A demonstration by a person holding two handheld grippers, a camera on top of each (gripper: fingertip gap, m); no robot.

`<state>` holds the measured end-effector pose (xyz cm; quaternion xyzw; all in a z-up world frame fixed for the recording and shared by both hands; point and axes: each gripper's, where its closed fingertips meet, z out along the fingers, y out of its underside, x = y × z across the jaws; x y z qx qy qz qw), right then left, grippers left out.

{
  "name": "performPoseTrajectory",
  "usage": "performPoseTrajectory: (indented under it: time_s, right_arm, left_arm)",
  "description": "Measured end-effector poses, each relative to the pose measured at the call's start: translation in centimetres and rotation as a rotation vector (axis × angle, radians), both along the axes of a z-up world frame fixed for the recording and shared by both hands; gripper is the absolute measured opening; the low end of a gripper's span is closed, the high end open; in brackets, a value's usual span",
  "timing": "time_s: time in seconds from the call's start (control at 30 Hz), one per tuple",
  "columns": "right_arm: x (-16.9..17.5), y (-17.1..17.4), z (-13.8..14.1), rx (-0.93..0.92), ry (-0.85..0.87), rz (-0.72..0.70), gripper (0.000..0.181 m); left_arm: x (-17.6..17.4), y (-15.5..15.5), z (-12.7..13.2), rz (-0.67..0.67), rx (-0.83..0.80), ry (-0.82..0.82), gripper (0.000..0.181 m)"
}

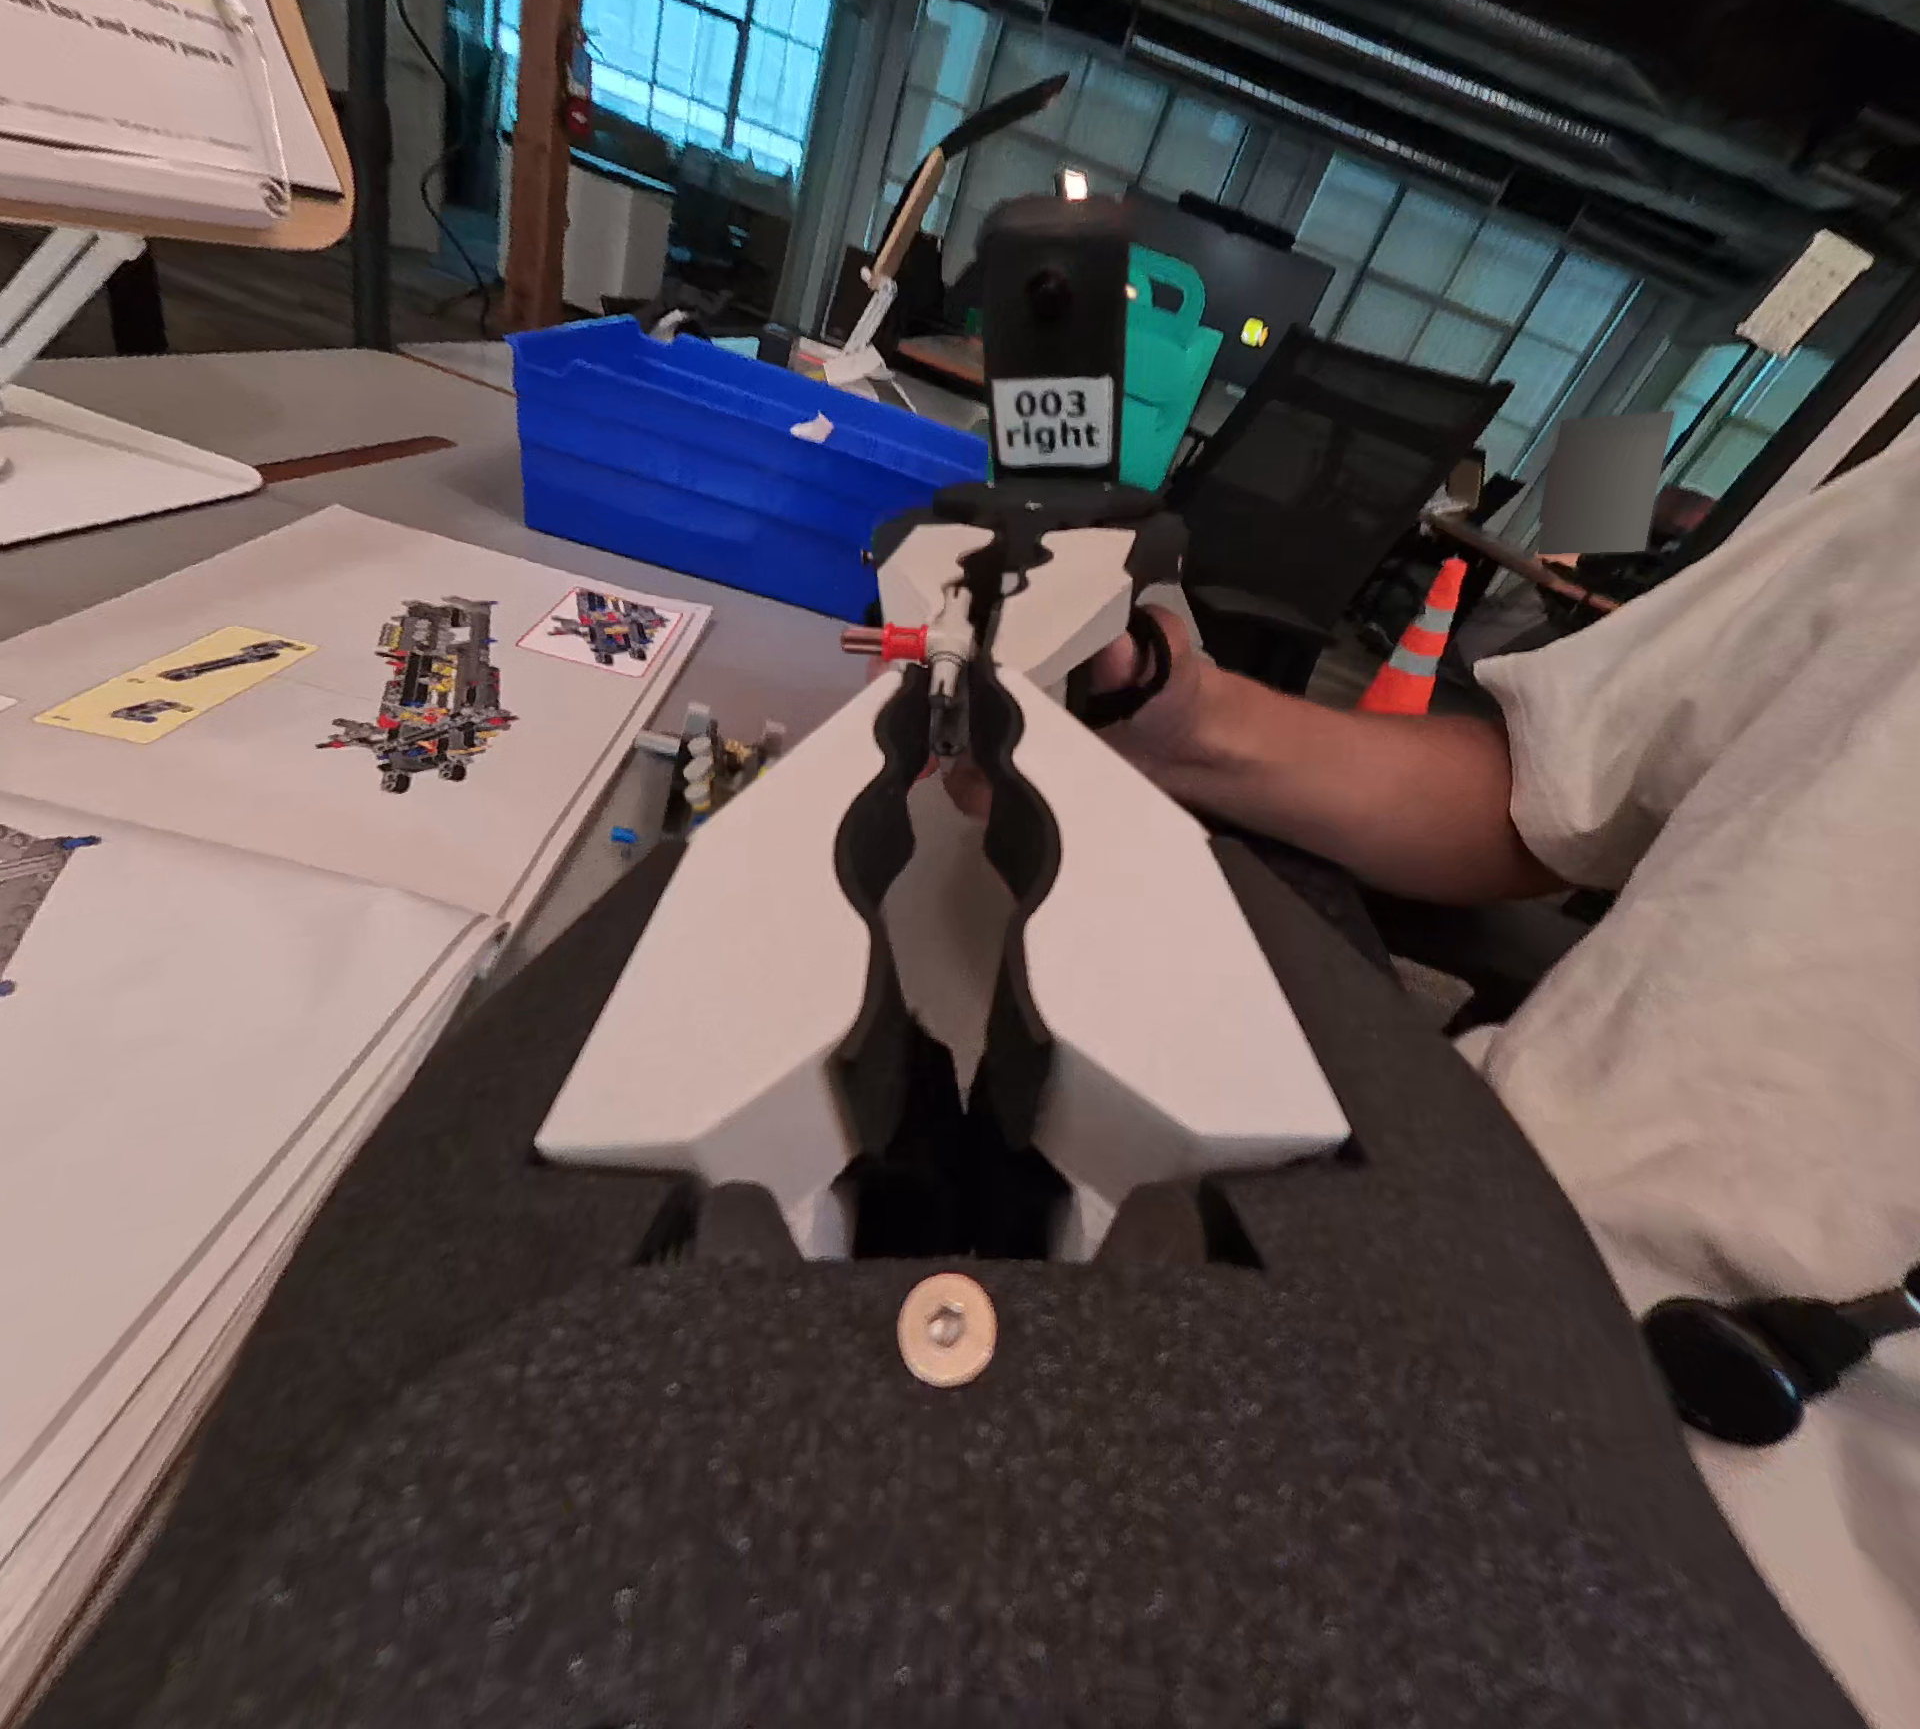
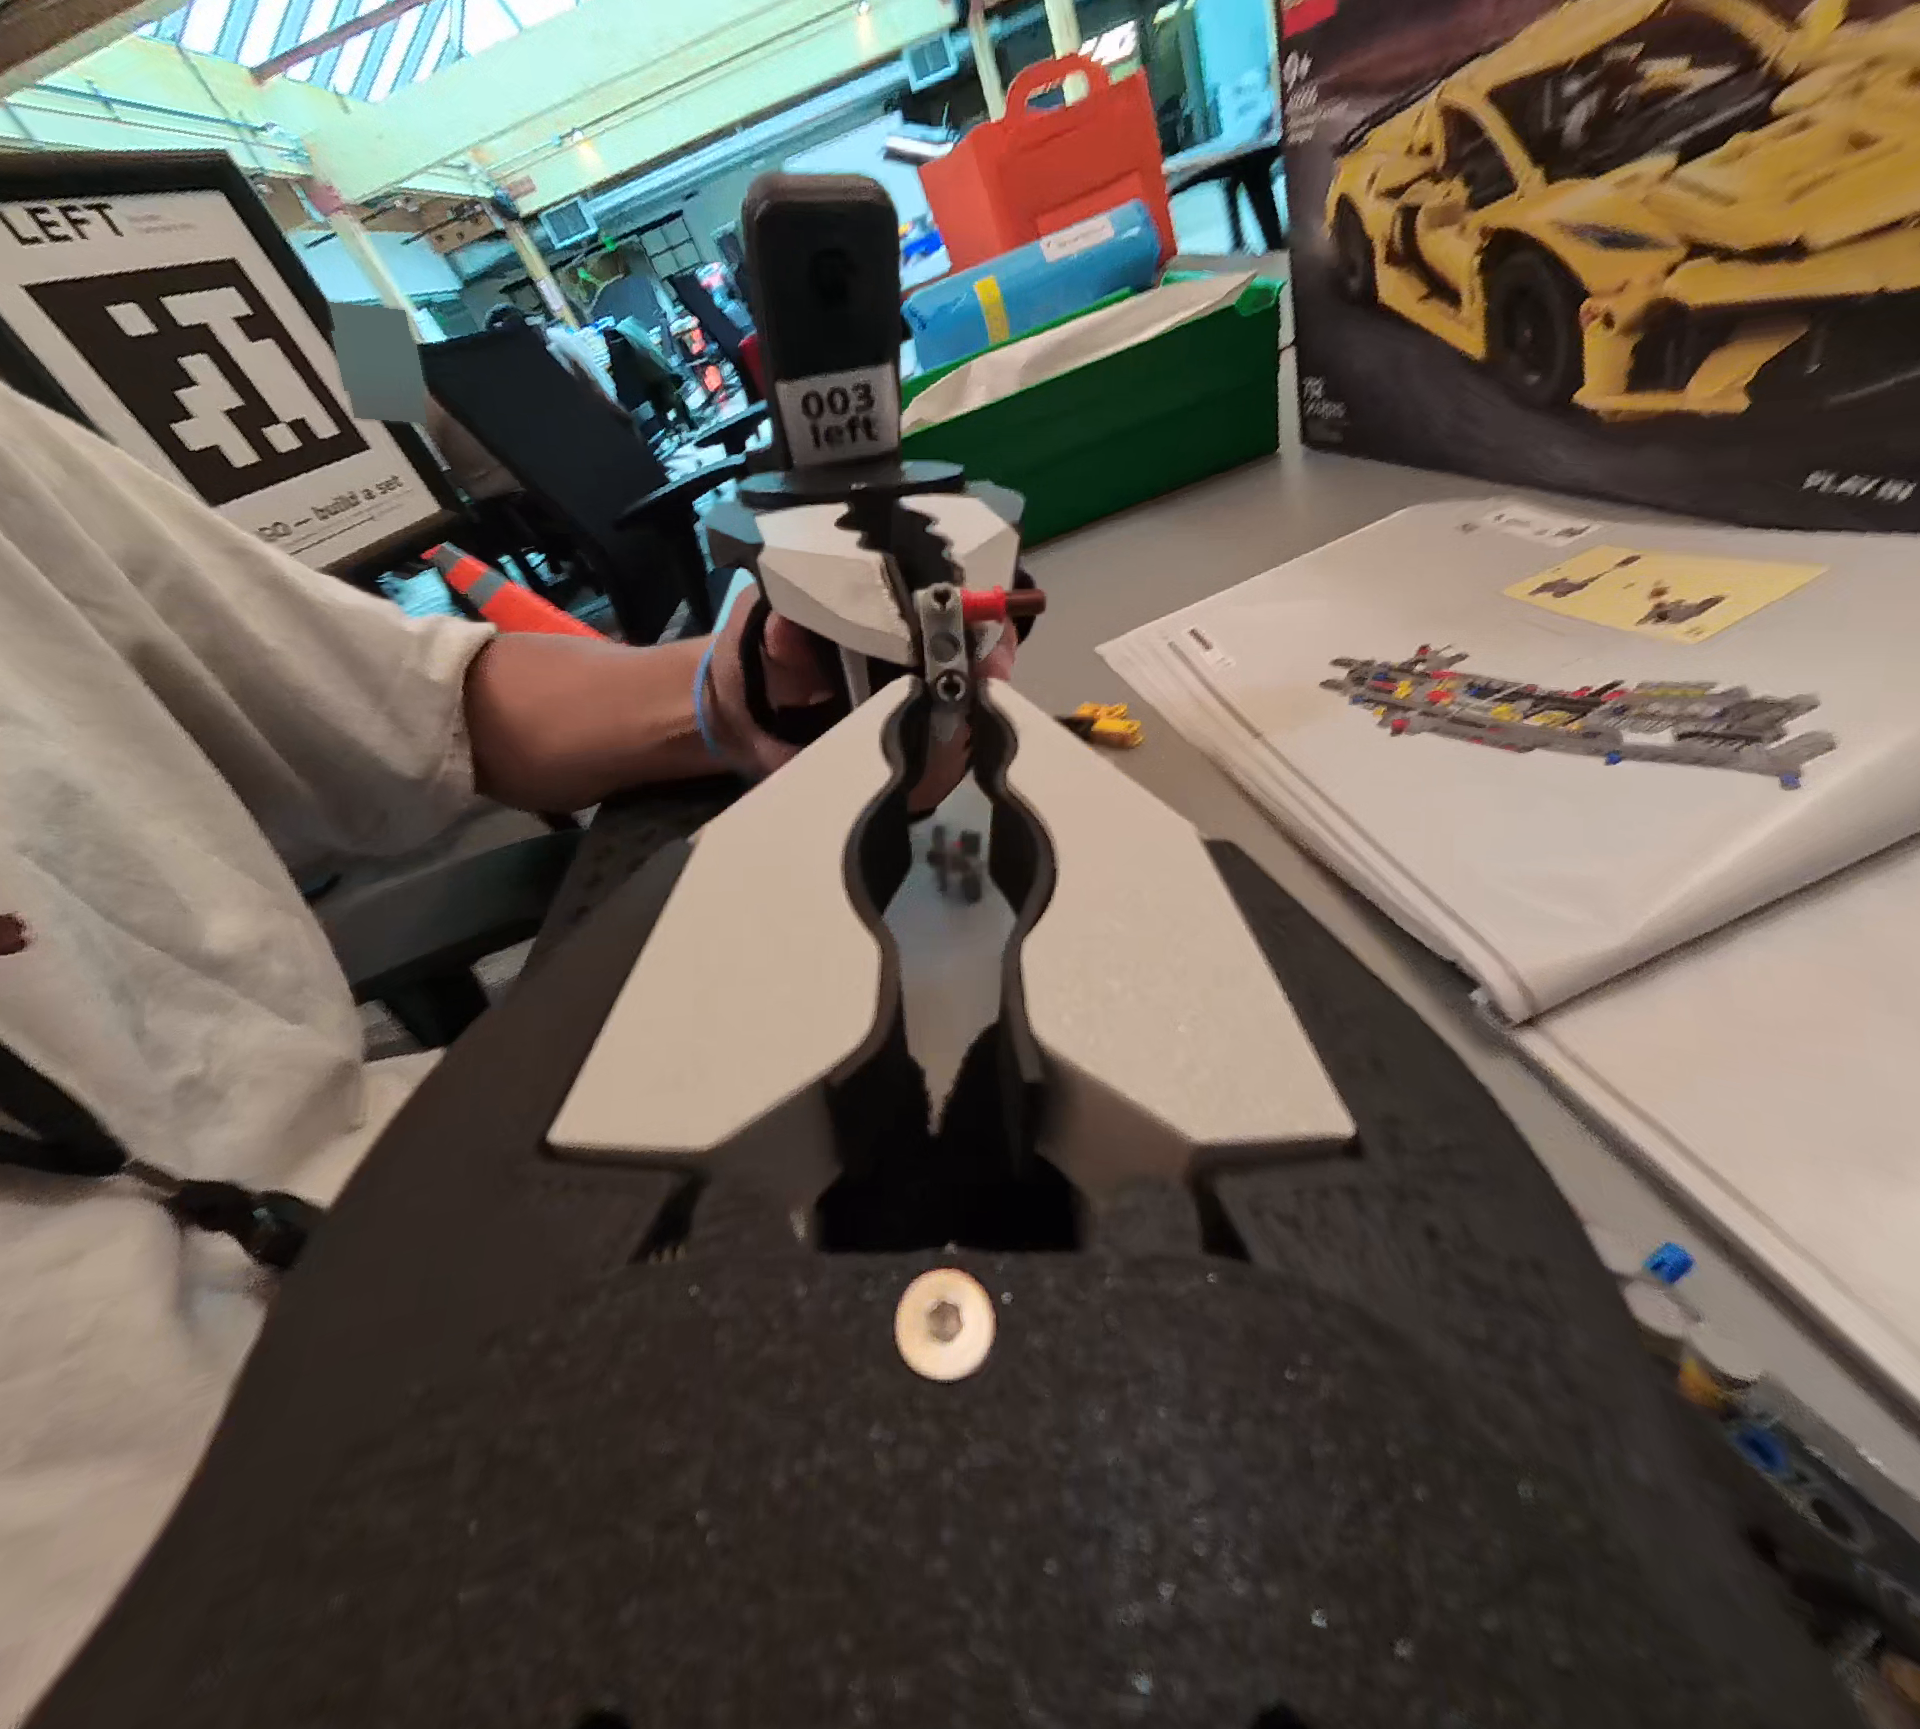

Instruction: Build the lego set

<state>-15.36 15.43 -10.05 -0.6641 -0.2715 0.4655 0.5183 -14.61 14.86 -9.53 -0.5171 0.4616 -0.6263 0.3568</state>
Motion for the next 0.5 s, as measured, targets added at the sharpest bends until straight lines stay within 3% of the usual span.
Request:
performPoseTrajectory:
  time_s: [0.1,0.2,0.33,0.5]
  right_arm:
    - [-0.4,-0.6,-1.0,-0.051,-0.074,0.055,0.006]
    - [-0.8,-1.2,-0.7,-0.117,-0.093,0.144,0.006]
    - [-0.2,1.7,-1.5,-0.277,-0.127,0.104,0.006]
    - [-0.9,2.8,-2.6,-0.435,-0.108,0.222,0.006]
  left_arm:
    - [-0.5,-0.1,-1.5,-0.010,0.061,0.137,0.016]
    - [-2.4,0.8,-2.4,0.099,0.179,0.218,0.027]
    - [-5.6,1.5,-2.5,0.231,0.224,0.186,0.026]
    - [-8.6,4.0,-2.2,0.429,0.224,0.152,0.024]
